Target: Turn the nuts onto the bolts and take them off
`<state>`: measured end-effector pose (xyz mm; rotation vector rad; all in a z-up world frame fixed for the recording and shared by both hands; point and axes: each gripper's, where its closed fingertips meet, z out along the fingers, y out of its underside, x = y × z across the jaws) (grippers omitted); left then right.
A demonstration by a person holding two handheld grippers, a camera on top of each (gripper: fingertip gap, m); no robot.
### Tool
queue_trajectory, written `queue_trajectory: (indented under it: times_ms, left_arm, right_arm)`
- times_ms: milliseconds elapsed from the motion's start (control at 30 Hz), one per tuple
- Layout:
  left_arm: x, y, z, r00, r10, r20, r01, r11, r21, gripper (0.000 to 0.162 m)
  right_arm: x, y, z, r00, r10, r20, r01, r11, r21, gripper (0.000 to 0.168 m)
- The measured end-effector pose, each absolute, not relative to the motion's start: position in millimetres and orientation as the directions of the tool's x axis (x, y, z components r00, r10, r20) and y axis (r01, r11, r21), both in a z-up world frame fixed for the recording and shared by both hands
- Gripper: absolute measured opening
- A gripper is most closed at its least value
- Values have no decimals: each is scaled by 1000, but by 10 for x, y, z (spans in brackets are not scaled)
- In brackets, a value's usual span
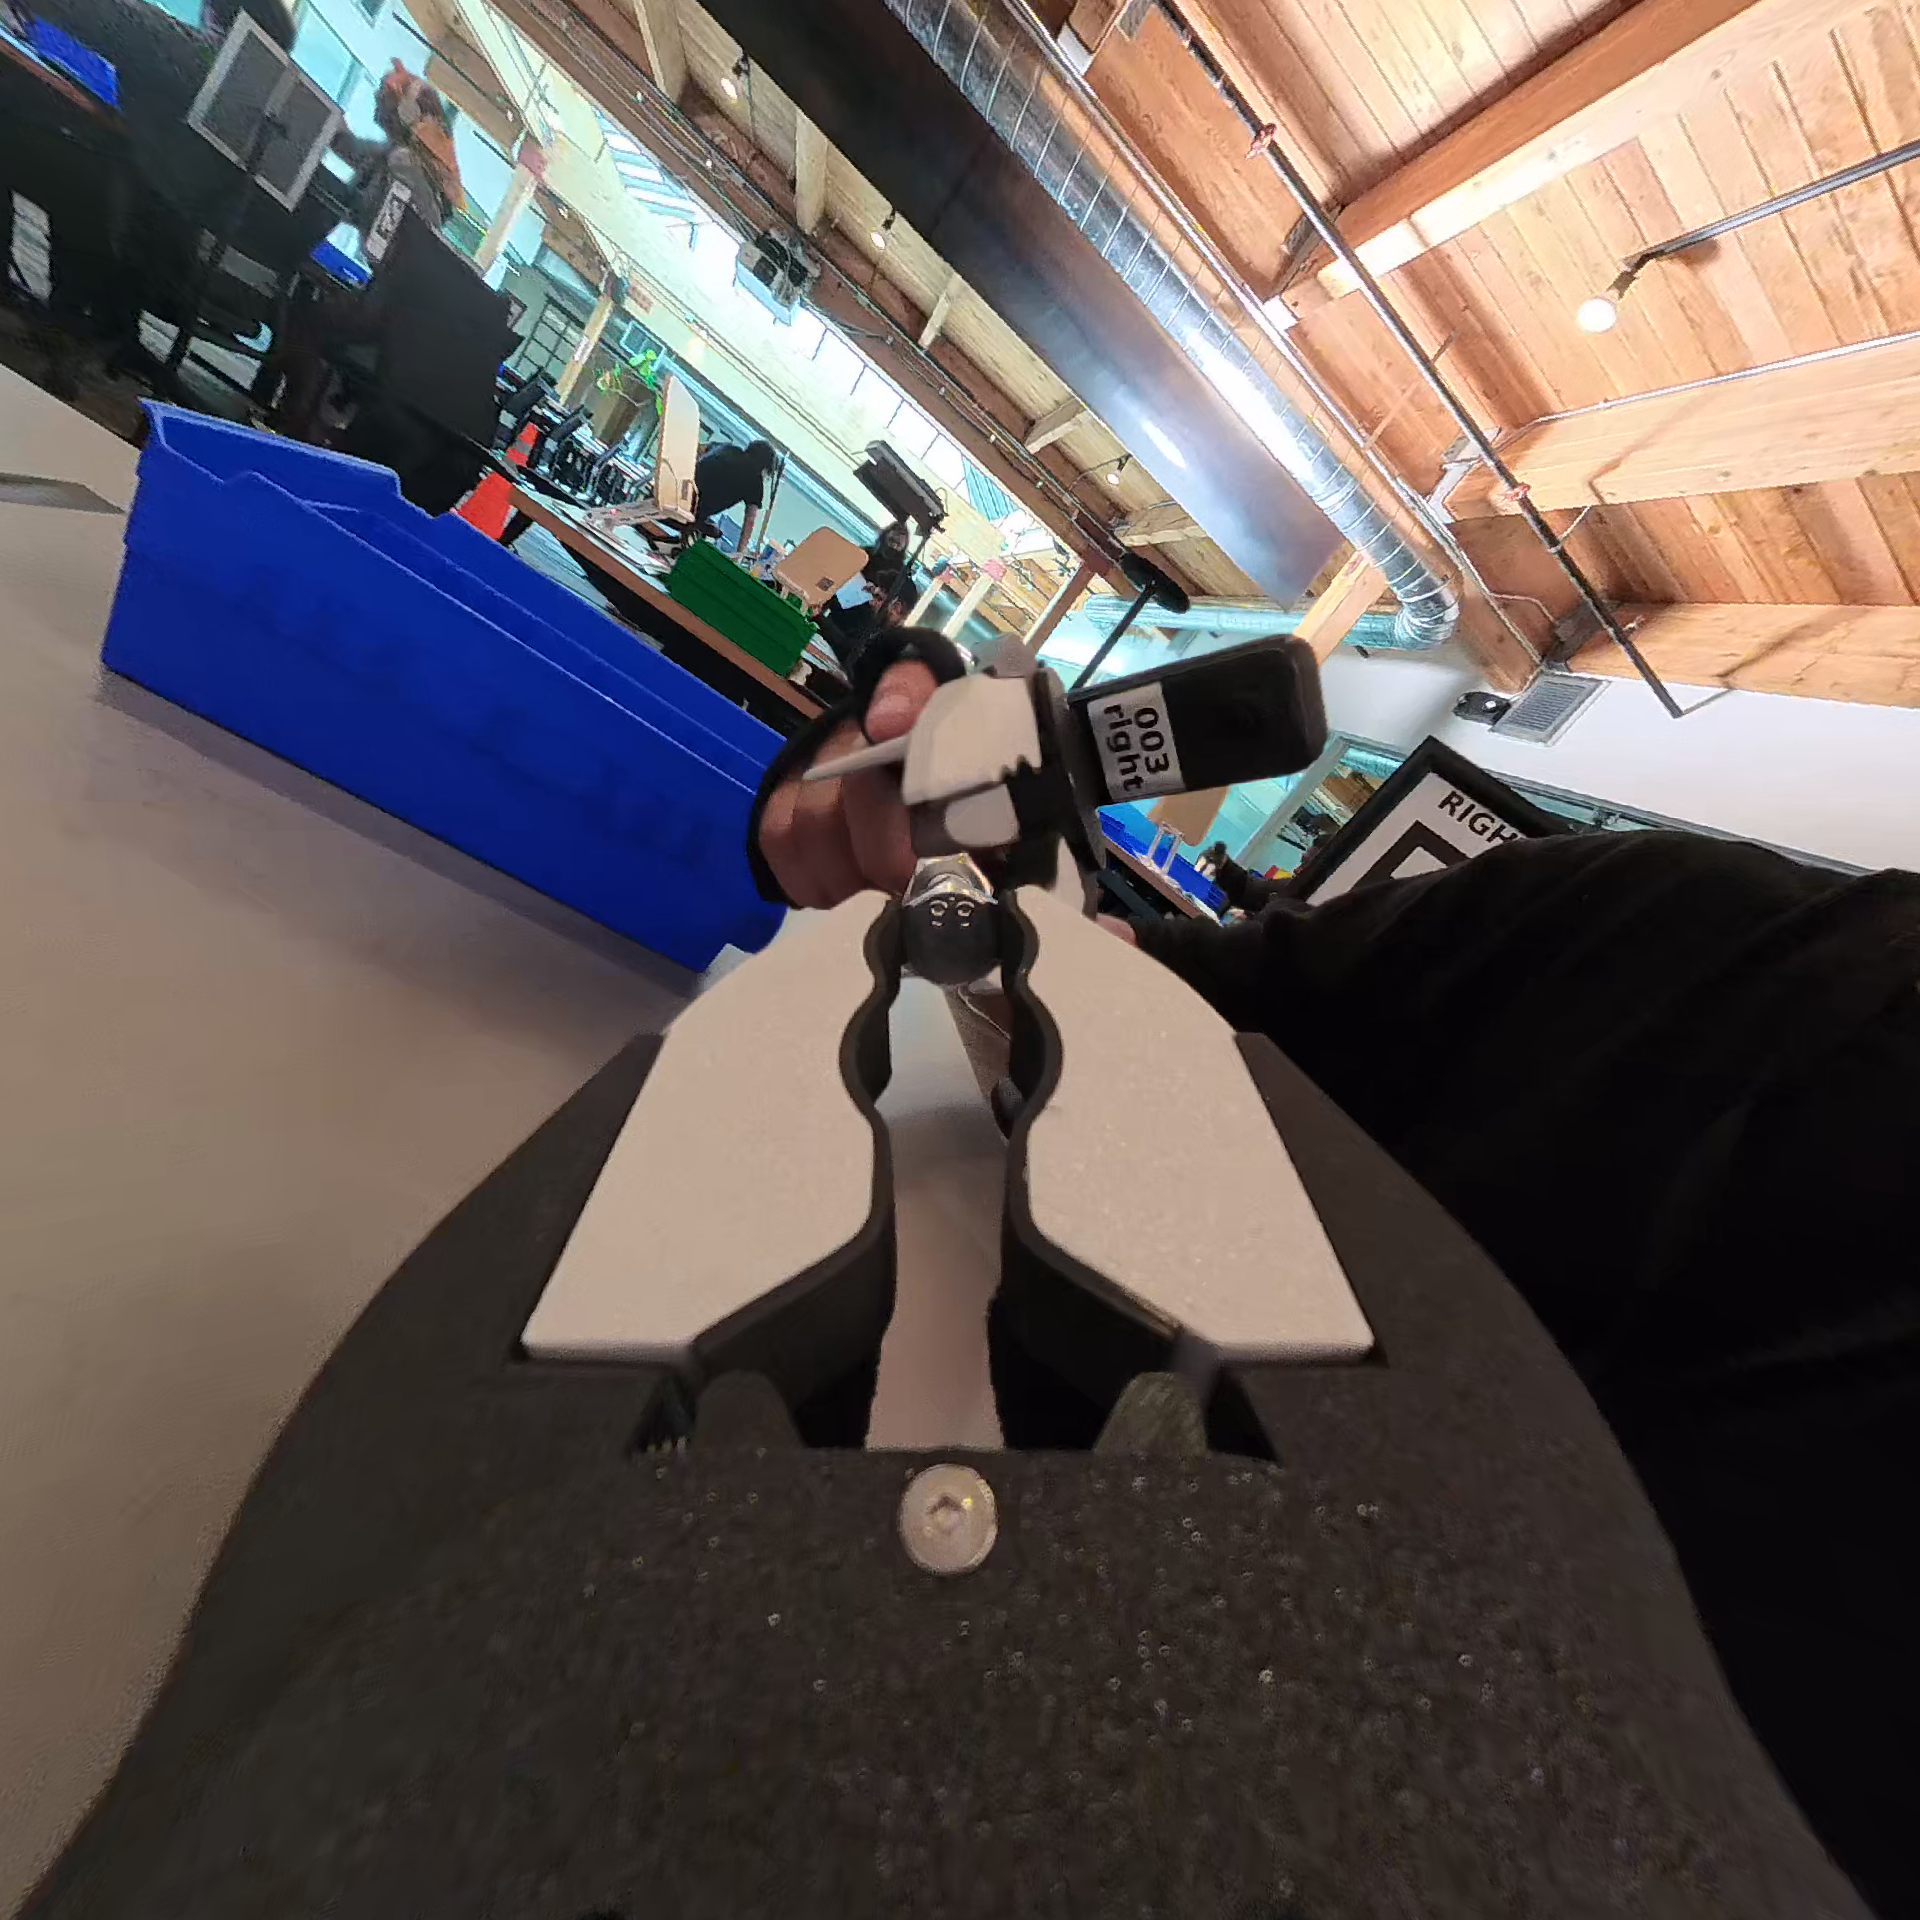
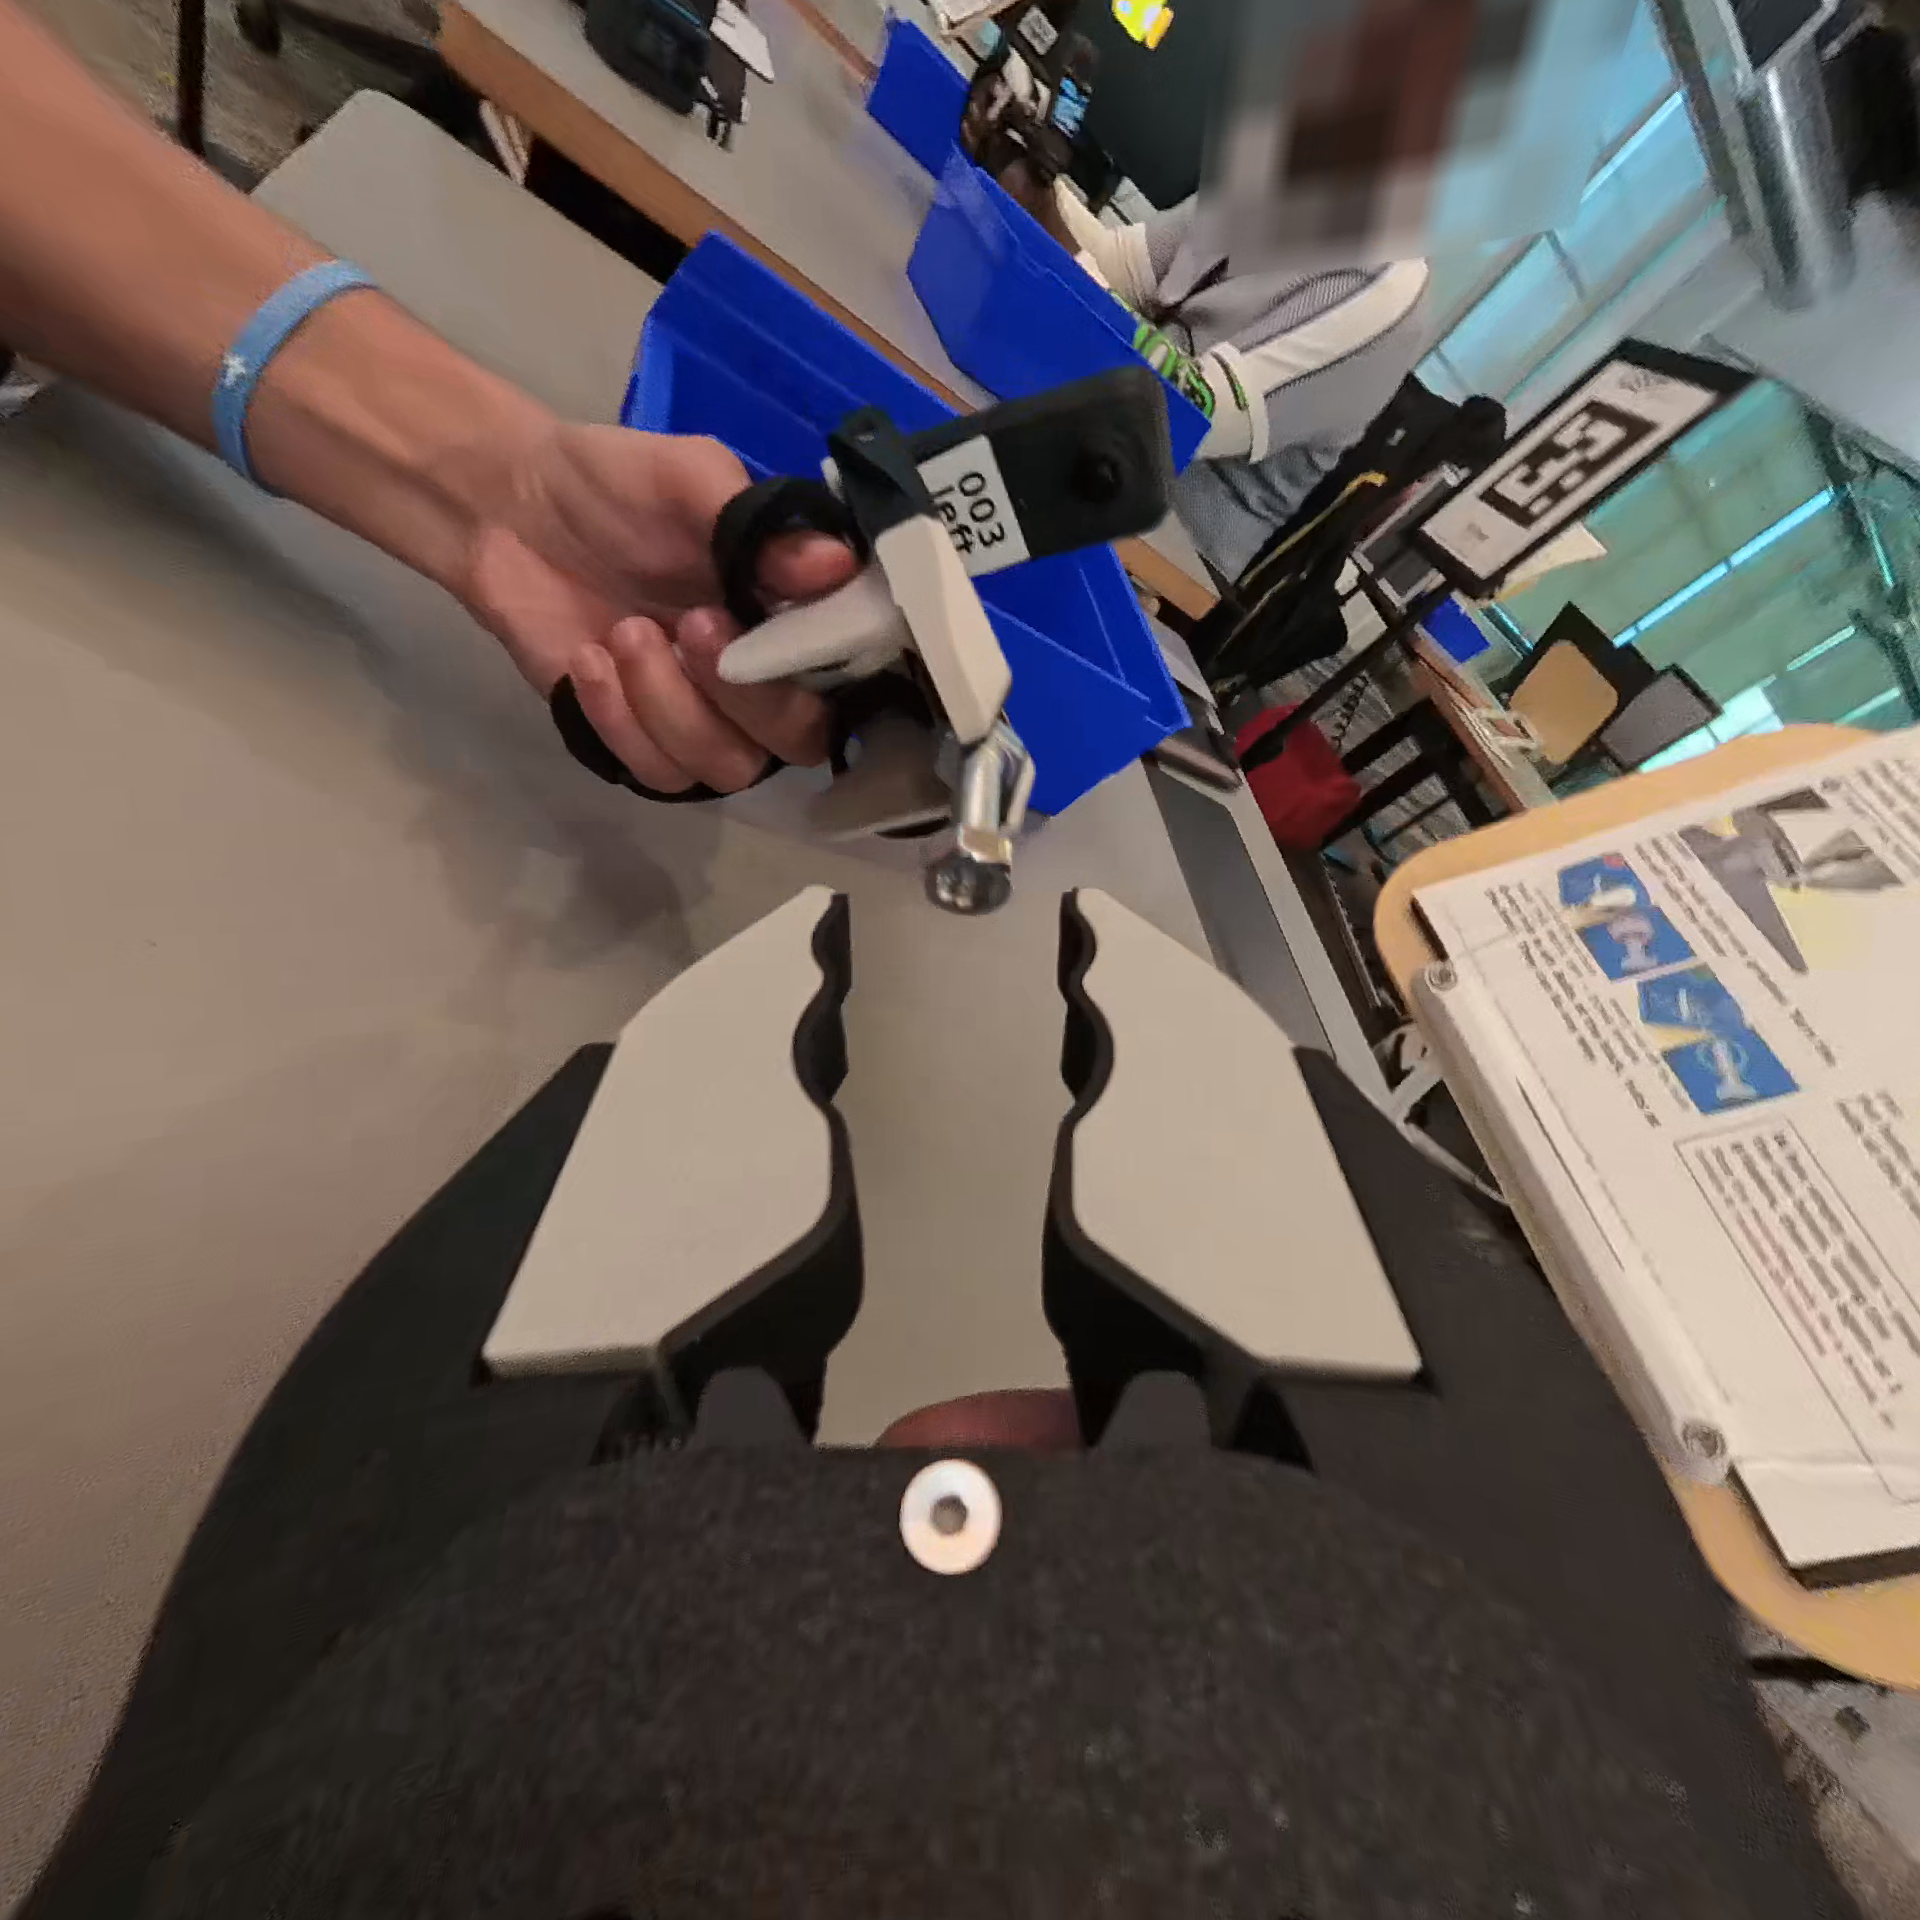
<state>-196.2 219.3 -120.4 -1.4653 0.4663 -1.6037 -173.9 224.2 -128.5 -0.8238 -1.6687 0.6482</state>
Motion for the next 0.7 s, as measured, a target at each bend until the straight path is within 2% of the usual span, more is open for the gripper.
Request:
queue_trajectory:
  times_ms: [133,200,233,333,400,433,500,567,633,667,700]
  left_arm:
    - [-1910,2176,-1218,79,-796,601,341,-545,-766,17]
    - [-1886,2166,-1222,75,-796,601,337,-547,-767,17]
    - [-1892,2169,-1215,76,-797,600,343,-544,-766,17]
    - [-1900,2160,-1195,96,-811,578,338,-519,-785,17]
    - [-1916,2171,-1176,136,-823,552,338,-485,-807,17]
    - [-1925,2173,-1170,151,-828,540,333,-472,-816,17]
    - [-1939,2181,-1155,185,-836,517,331,-442,-834,17]
    - [-1943,2205,-1164,223,-836,501,320,-423,-848,17]
    - [-1944,2199,-1157,218,-837,503,322,-425,-846,17]
    - [-1947,2199,-1153,215,-835,506,327,-427,-843,17]
    - [-1954,2202,-1153,214,-833,510,331,-430,-840,17]
  right_arm:
    - [-1800,2208,-1297,-161,788,594,191,615,-765,33]
    - [-1816,2218,-1316,-163,809,565,203,588,-783,18]
    - [-1823,2223,-1306,-160,836,525,203,549,-811,18]
    - [-1829,2206,-1274,-196,954,226,211,266,-940,18]
    - [-1846,2204,-1255,-222,963,-149,234,-96,-968,18]
    - [-1855,2196,-1244,-239,898,-369,258,-308,-916,18]
    - [-1868,2199,-1212,-259,650,-714,290,-653,-699,17]
    - [-1872,2215,-1219,-259,449,-855,297,-805,-513,18]
    - [-1871,2200,-1214,-263,445,-856,269,-818,-508,18]
    - [-1865,2189,-1206,-268,502,-822,248,-789,-563,21]
    - [-1860,2188,-1210,-263,575,-775,229,-743,-629,34]
